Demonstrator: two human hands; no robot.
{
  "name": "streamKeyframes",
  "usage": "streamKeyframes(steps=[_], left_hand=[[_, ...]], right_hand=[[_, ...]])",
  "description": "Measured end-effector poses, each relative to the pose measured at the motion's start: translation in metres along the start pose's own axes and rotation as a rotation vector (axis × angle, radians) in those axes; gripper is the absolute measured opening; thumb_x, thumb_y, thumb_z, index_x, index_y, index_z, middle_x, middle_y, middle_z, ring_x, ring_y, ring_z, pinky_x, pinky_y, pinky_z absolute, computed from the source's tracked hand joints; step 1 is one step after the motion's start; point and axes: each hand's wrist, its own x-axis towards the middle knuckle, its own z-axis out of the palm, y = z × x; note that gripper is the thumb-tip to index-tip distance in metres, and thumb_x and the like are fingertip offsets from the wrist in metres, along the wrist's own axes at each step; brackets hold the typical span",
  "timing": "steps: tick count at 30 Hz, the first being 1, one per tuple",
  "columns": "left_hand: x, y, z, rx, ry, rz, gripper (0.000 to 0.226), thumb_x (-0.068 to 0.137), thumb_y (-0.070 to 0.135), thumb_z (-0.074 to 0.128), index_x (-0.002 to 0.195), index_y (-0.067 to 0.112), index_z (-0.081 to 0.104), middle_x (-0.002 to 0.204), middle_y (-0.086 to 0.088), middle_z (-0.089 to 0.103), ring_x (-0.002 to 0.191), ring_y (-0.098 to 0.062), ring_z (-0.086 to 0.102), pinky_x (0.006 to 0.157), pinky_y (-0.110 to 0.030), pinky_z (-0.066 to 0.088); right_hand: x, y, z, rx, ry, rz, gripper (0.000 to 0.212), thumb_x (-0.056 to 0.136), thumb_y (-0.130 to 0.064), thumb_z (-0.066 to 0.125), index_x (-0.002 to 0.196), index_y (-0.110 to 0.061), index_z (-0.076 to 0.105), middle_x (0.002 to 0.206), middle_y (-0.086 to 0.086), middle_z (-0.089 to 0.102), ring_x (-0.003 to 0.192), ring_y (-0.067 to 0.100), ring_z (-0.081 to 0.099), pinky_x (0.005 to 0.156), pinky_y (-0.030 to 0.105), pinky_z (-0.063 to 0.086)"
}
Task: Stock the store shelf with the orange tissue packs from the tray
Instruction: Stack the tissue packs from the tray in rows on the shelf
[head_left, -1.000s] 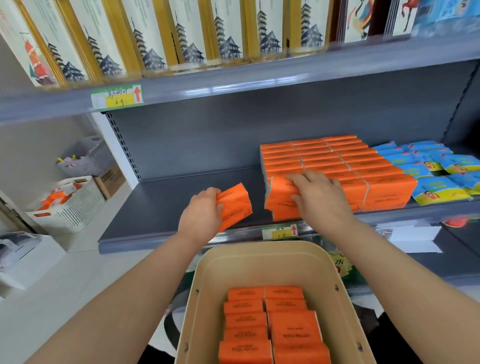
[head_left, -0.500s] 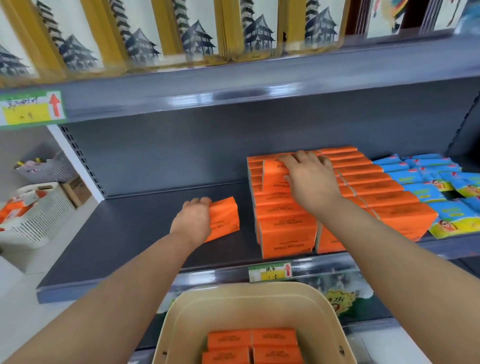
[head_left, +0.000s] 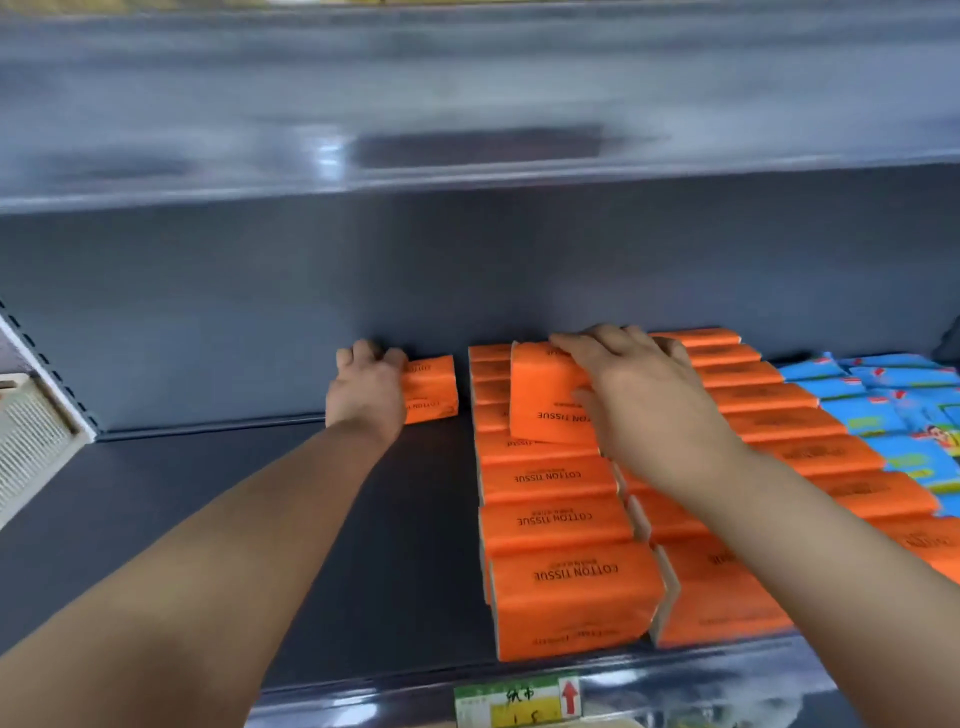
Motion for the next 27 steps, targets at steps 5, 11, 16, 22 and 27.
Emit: streamKeyframes(steps=[5, 11, 16, 22, 27], left_hand=[[0.016, 0.006, 0.008, -0.067, 0.047, 0.039, 0.048, 0.083, -0.008, 0.041, 0.125, 0.013, 0.051, 0.122, -0.012, 0.04, 0.115, -0.031, 0.036, 0.085, -0.043, 0.048], [0.01, 0.007, 0.011, -0.157, 0.054, 0.037, 0.051, 0.081, -0.011, 0.04, 0.127, 0.009, 0.048, 0.124, -0.011, 0.039, 0.116, -0.029, 0.036, 0.089, -0.042, 0.049], [-0.011, -0.01, -0.003, -0.142, 0.08, 0.091, 0.055, 0.081, -0.008, 0.045, 0.132, 0.012, 0.043, 0.126, -0.009, 0.041, 0.116, -0.027, 0.037, 0.091, -0.043, 0.048], [-0.028, -0.055, -0.037, -0.136, 0.139, 0.111, 0.056, 0.077, -0.01, 0.048, 0.131, 0.006, 0.046, 0.126, -0.014, 0.046, 0.115, -0.032, 0.039, 0.091, -0.044, 0.047], [-0.035, -0.086, -0.048, -0.157, 0.12, 0.068, 0.054, 0.082, -0.008, 0.048, 0.133, 0.009, 0.044, 0.135, -0.01, 0.042, 0.122, -0.029, 0.035, 0.09, -0.041, 0.048]], right_hand=[[-0.002, 0.002, 0.003, -0.022, 0.049, -0.023, 0.058, 0.076, -0.006, 0.069, 0.131, -0.02, 0.054, 0.117, 0.002, 0.061, 0.107, 0.029, 0.055, 0.088, 0.046, 0.045], [-0.006, -0.001, 0.0, 0.024, 0.076, -0.036, 0.06, 0.066, -0.001, 0.076, 0.122, -0.017, 0.062, 0.106, 0.004, 0.065, 0.096, 0.031, 0.061, 0.079, 0.04, 0.049], [0.003, -0.016, -0.019, 0.021, -0.004, -0.027, 0.057, 0.078, -0.007, 0.065, 0.131, -0.026, 0.053, 0.12, 0.0, 0.059, 0.111, 0.026, 0.054, 0.089, 0.037, 0.042], [0.063, -0.074, -0.015, 0.252, -0.036, -0.05, 0.051, 0.081, -0.013, 0.062, 0.13, -0.025, 0.049, 0.123, 0.005, 0.055, 0.116, 0.028, 0.051, 0.095, 0.037, 0.045], [0.103, -0.12, 0.026, 0.309, -0.207, -0.068, 0.047, 0.081, -0.012, 0.061, 0.125, -0.022, 0.048, 0.126, 0.004, 0.051, 0.118, 0.025, 0.05, 0.095, 0.035, 0.044]])
